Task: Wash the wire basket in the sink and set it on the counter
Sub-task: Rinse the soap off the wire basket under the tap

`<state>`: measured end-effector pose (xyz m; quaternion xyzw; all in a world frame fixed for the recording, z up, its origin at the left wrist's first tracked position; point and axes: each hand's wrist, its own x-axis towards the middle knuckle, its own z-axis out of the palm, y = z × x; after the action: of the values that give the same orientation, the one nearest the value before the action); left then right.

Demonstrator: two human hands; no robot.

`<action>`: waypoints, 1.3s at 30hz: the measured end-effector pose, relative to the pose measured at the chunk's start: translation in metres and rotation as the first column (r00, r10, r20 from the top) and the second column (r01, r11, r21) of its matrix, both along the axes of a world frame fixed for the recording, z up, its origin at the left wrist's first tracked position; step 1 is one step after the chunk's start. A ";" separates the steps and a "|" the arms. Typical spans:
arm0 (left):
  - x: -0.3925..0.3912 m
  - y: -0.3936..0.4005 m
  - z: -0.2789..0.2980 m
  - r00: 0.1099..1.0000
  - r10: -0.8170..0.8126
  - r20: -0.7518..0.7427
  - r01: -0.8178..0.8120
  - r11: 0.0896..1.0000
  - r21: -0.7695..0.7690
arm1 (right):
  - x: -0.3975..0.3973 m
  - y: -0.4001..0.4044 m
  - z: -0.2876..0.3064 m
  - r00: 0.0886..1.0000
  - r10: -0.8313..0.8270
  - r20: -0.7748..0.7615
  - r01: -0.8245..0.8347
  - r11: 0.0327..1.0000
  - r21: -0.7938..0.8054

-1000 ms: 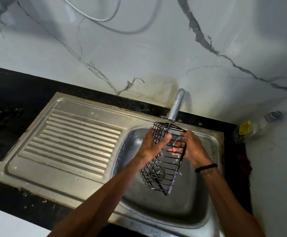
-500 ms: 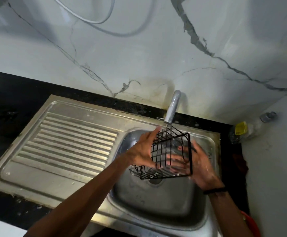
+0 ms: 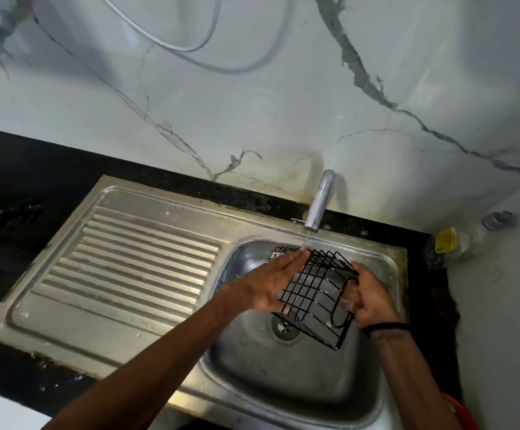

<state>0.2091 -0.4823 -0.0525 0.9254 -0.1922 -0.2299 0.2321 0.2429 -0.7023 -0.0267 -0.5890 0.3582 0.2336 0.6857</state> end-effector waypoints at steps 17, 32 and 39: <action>-0.027 -0.037 0.002 0.811 0.440 -0.385 -0.557 0.781 -0.283 | -0.035 -0.019 0.026 0.983 -0.108 0.145 0.057 0.947 0.316; 0.051 -0.062 -0.034 0.561 0.513 -0.650 -0.779 0.593 -0.205 | -0.075 -0.044 0.050 0.978 -0.144 0.153 0.100 0.960 0.260; 0.065 -0.020 -0.031 0.512 0.498 -0.700 -0.821 0.524 -0.227 | -0.054 -0.067 0.006 0.980 -0.187 0.074 0.173 0.970 0.170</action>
<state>0.2743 -0.5023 -0.0837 0.7080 0.2154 -0.3107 0.5966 0.1893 -0.7694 -0.0204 -0.5059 0.3589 0.1723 0.7652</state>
